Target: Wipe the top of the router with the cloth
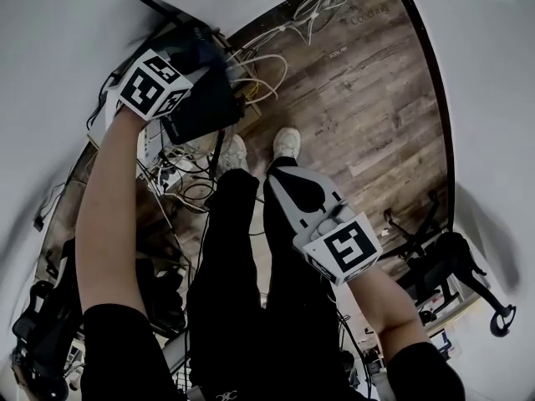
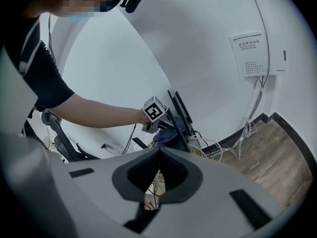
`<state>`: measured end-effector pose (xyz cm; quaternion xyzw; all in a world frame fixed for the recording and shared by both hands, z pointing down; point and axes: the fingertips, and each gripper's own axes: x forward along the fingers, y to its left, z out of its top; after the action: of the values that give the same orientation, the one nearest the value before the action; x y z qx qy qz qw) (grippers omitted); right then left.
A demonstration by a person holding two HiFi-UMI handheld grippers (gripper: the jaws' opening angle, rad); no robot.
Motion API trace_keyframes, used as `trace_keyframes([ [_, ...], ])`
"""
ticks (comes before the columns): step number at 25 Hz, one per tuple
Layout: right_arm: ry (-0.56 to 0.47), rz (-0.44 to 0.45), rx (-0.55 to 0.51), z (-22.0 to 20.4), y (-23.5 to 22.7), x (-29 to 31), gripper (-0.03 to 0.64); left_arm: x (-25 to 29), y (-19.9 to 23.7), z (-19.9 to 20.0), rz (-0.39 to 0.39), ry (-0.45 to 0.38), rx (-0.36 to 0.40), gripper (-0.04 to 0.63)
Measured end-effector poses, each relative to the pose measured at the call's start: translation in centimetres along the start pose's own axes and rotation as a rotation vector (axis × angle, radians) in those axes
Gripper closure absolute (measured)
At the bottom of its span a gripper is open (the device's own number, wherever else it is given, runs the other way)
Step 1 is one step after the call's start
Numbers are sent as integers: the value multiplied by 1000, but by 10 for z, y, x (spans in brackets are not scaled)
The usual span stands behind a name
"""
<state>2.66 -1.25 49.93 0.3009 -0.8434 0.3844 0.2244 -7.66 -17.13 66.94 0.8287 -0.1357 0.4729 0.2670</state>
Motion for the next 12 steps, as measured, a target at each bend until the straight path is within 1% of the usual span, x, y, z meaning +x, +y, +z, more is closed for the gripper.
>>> trace_keyframes([
  [4,-5,-20,6,0,-7,-5,617,-5,25,8,65,18,-23,537],
  [5,-8,-26,13,-1,-8,-6,617,-6,33,9,95,30,-17,537],
  [6,-13,-31,24,0,-9,-6,617,-9,42,9,141,50,1,537],
  [7,-17,-35,34,0,-9,-7,617,-13,52,9,203,79,37,537],
  [8,-18,-35,37,-1,-9,-7,617,-17,62,8,277,117,92,537],
  [10,-11,-28,30,-5,-8,-8,617,-23,77,5,415,195,231,537],
  [12,-9,-20,27,-7,-6,-8,618,-26,84,5,509,251,348,537],
])
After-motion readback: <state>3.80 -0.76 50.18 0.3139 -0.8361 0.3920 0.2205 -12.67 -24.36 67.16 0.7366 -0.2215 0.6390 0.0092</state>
